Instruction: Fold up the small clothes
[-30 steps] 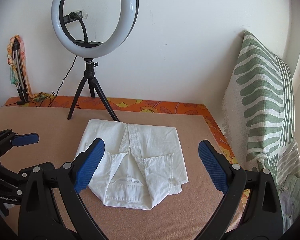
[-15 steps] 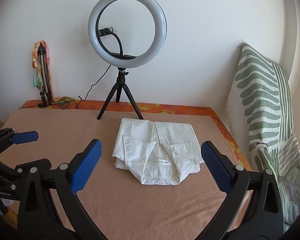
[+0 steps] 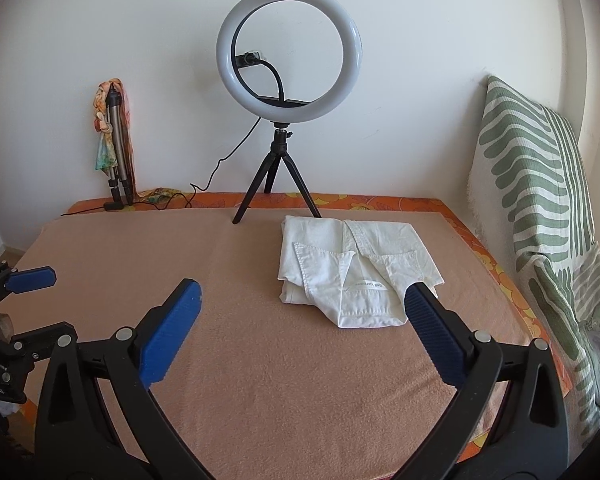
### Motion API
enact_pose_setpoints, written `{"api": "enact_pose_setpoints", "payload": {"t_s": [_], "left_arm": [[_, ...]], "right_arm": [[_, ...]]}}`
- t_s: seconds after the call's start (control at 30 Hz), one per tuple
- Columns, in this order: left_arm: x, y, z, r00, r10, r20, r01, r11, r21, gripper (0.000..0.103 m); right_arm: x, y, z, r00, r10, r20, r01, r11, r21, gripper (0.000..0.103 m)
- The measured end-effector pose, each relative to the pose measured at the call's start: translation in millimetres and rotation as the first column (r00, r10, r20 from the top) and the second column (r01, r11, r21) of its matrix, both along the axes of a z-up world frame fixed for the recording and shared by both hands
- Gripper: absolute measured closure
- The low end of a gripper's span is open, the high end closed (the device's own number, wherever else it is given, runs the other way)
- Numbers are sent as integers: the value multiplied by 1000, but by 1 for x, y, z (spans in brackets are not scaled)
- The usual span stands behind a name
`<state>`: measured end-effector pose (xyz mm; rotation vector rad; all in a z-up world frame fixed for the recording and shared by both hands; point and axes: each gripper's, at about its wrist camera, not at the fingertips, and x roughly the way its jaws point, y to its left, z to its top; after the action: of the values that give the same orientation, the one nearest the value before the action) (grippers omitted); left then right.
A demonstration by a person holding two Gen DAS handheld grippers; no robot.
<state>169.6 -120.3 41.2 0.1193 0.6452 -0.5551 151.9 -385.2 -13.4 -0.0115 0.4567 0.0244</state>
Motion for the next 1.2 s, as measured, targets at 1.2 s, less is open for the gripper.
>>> {"api": "enact_pose_setpoints", "payload": {"t_s": [1.2], "left_arm": [[-26,15,-10,998,49,34,-51,998,41,1]], "right_arm": [[-2,11,-21,1000,-15,20,14,999,43,0]]}}
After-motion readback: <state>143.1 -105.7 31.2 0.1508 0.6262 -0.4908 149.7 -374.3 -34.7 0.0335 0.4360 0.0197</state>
